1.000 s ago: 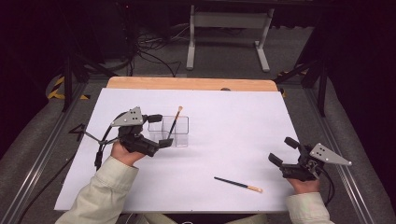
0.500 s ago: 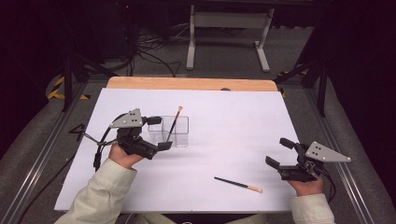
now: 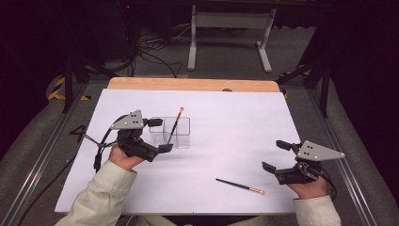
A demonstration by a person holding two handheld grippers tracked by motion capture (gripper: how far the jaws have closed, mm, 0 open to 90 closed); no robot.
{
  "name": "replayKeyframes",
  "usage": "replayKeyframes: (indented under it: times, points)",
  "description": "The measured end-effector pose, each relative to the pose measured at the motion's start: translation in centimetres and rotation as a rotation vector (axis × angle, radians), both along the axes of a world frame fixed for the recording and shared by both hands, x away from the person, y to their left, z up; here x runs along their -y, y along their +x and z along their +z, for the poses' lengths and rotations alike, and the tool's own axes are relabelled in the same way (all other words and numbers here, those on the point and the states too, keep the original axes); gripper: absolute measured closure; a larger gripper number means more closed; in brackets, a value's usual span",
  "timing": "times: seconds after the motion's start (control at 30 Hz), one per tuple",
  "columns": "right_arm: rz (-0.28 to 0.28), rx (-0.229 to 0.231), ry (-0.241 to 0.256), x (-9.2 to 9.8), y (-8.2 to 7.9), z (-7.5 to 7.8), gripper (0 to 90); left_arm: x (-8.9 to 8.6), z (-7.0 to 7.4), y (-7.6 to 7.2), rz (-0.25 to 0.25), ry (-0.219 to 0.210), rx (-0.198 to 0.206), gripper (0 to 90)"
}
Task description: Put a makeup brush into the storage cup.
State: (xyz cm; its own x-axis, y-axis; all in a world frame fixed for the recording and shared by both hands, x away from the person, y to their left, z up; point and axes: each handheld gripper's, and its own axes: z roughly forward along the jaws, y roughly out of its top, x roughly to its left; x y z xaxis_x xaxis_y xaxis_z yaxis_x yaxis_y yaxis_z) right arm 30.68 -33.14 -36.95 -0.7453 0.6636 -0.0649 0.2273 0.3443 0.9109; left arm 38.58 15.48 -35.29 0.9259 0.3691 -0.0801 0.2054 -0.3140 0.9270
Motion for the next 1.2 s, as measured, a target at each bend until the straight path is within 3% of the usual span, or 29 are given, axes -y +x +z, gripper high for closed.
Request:
replayKeyframes:
  times: [0.17, 0.43, 0.67, 0.83, 1.2]
  points:
    - [0.005, -0.018, -0.072, -0.7, 0.0, 0.8, 12.6, -0.4, 0.1, -0.1, 0.006, 0.005, 0.001, 3.6]
    - [0.067, -0.095, -0.159, -1.8, 0.5, 1.3, 23.3, -0.6, 0.0, -0.2, 0.007, 0.013, -0.006, 3.3]
    - [0.100, -0.177, -0.260, -2.9, 1.1, 1.5, 22.0, -0.7, 0.0, 0.0, 0.011, 0.006, -0.008, 3.2]
    - [0.113, -0.199, -0.325, -3.8, 1.4, 1.6, 21.8, -0.8, 0.0, -0.1, 0.012, 0.006, -0.010, 3.2]
    - [0.140, -0.250, -0.394, -4.9, 1.9, 1.6, 21.4, -1.3, 0.0, -0.5, 0.022, 0.005, -0.010, 2.9]
